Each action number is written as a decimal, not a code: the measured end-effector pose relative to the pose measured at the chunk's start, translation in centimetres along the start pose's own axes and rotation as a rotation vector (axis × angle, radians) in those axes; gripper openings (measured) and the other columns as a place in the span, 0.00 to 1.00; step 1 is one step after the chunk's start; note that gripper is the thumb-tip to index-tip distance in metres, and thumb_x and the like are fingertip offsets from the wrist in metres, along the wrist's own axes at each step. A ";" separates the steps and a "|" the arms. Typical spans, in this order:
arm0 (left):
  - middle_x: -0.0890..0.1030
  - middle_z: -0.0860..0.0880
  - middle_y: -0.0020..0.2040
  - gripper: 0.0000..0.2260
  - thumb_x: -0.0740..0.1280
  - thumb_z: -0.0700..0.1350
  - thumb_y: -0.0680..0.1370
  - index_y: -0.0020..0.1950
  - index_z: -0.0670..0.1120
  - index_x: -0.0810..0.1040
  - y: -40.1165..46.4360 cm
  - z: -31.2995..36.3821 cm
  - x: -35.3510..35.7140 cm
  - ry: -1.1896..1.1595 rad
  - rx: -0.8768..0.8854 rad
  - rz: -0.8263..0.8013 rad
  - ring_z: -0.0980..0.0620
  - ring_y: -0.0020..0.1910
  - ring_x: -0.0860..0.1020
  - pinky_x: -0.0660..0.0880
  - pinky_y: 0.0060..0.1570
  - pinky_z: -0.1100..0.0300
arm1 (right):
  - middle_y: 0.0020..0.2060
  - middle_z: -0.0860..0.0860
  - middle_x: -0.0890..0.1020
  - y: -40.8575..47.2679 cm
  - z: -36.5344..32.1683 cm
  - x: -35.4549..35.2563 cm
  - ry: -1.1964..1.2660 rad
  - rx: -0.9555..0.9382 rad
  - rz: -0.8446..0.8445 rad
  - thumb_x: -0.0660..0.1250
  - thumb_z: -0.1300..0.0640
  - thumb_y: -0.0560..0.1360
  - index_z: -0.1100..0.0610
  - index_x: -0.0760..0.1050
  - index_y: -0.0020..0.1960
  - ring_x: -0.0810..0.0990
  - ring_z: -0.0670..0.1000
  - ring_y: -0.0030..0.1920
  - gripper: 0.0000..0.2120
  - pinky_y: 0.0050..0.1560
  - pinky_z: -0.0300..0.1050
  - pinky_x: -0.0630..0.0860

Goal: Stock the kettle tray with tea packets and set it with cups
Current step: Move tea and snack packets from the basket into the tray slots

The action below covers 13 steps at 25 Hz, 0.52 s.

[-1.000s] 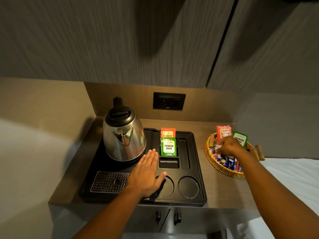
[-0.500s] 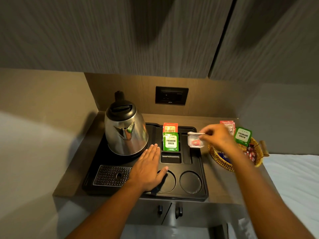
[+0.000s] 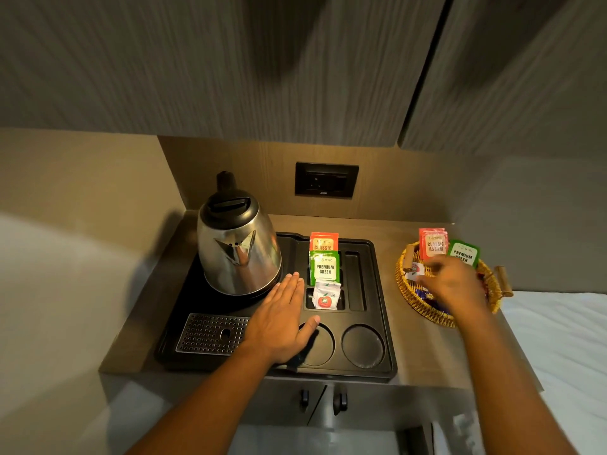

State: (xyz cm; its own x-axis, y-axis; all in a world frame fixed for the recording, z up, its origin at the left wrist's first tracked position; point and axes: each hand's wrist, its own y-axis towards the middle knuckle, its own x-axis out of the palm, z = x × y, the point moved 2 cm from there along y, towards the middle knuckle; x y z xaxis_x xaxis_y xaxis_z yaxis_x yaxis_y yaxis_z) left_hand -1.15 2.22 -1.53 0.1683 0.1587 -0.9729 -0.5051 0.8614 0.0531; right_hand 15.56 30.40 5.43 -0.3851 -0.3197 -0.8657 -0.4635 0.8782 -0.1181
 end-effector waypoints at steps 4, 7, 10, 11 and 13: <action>0.44 0.48 0.80 0.37 0.45 0.68 0.78 0.79 0.47 0.42 0.1 0.0 0.0 -0.001 -0.007 -0.004 0.53 0.77 0.41 0.43 0.75 0.54 | 0.64 0.57 0.75 1.8 4.2 -1.2 -0.158 0.137 -0.187 0.77 0.52 0.68 0.49 0.76 0.64 0.75 0.59 0.60 0.26 0.43 0.44 0.74; 0.44 0.49 0.80 0.38 0.44 0.68 0.77 0.79 0.47 0.42 0.0 0.0 0.0 -0.006 -0.010 -0.010 0.53 0.77 0.41 0.43 0.75 0.55 | 0.60 0.55 0.78 1.7 4.3 0.3 -0.145 0.067 -0.222 0.77 0.51 0.68 0.48 0.77 0.63 0.77 0.55 0.55 0.25 0.43 0.44 0.74; 0.45 0.49 0.80 0.37 0.45 0.68 0.78 0.79 0.47 0.42 -0.1 0.0 -0.1 -0.010 -0.008 -0.015 0.53 0.77 0.41 0.43 0.75 0.55 | 0.56 0.55 0.80 1.5 4.1 1.1 -0.094 0.096 -0.200 0.77 0.55 0.67 0.49 0.76 0.63 0.78 0.54 0.51 0.25 0.39 0.43 0.76; 0.45 0.49 0.80 0.37 0.45 0.68 0.78 0.79 0.47 0.42 -0.1 0.0 -0.1 -0.010 -0.009 -0.013 0.53 0.77 0.41 0.42 0.74 0.56 | 0.56 0.55 0.79 1.5 4.0 1.2 -0.085 0.104 -0.200 0.77 0.56 0.67 0.50 0.77 0.62 0.78 0.54 0.51 0.25 0.39 0.44 0.76; 0.45 0.49 0.80 0.37 0.45 0.68 0.78 0.79 0.47 0.43 -0.1 0.0 -0.1 -0.013 -0.010 -0.007 0.53 0.77 0.42 0.43 0.74 0.55 | 0.53 0.55 0.79 1.4 3.3 1.0 -0.056 0.119 -0.218 0.77 0.59 0.67 0.52 0.79 0.57 0.77 0.52 0.47 0.19 0.36 0.42 0.75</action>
State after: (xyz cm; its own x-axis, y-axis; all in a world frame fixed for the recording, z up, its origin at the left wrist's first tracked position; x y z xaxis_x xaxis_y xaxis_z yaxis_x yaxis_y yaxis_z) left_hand -1.07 2.14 -1.42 0.1828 0.1587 -0.9703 -0.5123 0.8577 0.0438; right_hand 17.13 32.45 2.78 -0.2401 -0.4887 -0.8388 -0.4326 0.8274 -0.3582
